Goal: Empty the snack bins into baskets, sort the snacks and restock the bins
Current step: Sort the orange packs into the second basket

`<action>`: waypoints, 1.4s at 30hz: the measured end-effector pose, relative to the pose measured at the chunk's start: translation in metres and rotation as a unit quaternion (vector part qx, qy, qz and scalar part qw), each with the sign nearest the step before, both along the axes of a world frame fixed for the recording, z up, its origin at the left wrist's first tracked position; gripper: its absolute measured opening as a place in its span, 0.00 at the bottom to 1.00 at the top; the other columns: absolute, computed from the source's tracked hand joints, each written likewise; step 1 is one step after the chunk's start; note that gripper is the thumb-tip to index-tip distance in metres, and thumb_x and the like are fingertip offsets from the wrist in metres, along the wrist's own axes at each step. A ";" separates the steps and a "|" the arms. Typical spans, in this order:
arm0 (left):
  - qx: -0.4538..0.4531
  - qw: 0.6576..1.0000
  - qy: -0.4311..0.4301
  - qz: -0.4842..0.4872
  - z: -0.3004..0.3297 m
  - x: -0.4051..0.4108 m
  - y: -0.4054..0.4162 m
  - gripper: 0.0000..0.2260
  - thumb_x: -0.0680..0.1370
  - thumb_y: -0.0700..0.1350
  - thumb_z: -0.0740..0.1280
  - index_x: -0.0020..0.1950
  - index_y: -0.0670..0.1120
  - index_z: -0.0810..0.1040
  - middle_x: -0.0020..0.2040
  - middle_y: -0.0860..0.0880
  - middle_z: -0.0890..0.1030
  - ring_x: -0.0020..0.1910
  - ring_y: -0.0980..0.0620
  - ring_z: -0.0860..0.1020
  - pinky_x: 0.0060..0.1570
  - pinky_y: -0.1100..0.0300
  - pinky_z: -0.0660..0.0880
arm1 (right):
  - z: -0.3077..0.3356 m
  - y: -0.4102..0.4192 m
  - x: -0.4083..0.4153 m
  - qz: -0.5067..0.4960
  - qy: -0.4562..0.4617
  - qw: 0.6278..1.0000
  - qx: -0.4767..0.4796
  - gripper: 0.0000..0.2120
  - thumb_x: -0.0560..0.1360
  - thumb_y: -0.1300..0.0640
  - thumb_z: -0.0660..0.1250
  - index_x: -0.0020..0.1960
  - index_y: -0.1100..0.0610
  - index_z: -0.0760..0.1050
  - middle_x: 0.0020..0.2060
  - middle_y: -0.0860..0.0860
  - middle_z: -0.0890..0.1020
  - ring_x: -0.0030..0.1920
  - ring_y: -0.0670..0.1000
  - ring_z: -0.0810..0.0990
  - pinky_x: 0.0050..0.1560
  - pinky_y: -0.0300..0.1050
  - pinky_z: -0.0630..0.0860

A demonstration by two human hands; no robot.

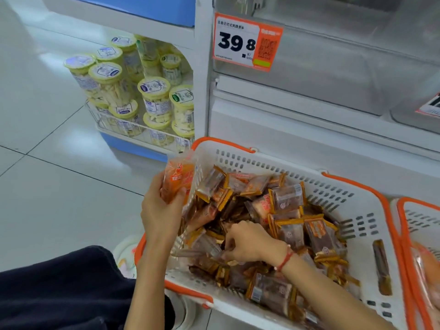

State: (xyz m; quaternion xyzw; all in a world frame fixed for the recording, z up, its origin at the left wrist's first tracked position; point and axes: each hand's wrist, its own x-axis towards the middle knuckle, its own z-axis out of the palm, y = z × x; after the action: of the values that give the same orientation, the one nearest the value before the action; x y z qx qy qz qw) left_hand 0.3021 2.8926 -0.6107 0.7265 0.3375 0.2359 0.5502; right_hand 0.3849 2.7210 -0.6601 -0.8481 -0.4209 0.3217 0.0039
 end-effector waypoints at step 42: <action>-0.146 0.969 0.146 -0.135 -0.006 0.058 -0.141 0.07 0.82 0.44 0.63 0.57 0.46 0.78 0.58 0.48 0.77 0.59 0.46 0.76 0.57 0.51 0.73 | 0.109 -0.313 -0.011 -0.648 -0.219 0.585 0.436 0.15 0.75 0.47 0.66 0.52 0.58 0.77 0.45 0.54 0.81 0.52 0.60 0.79 0.53 0.51 0.75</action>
State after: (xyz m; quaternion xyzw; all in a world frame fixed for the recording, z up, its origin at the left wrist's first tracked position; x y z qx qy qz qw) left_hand 0.3602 2.7514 -0.6164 0.7040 0.3436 -0.0016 0.6216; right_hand 0.3743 2.4083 -0.5510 -0.8374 0.1627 -0.1838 0.4883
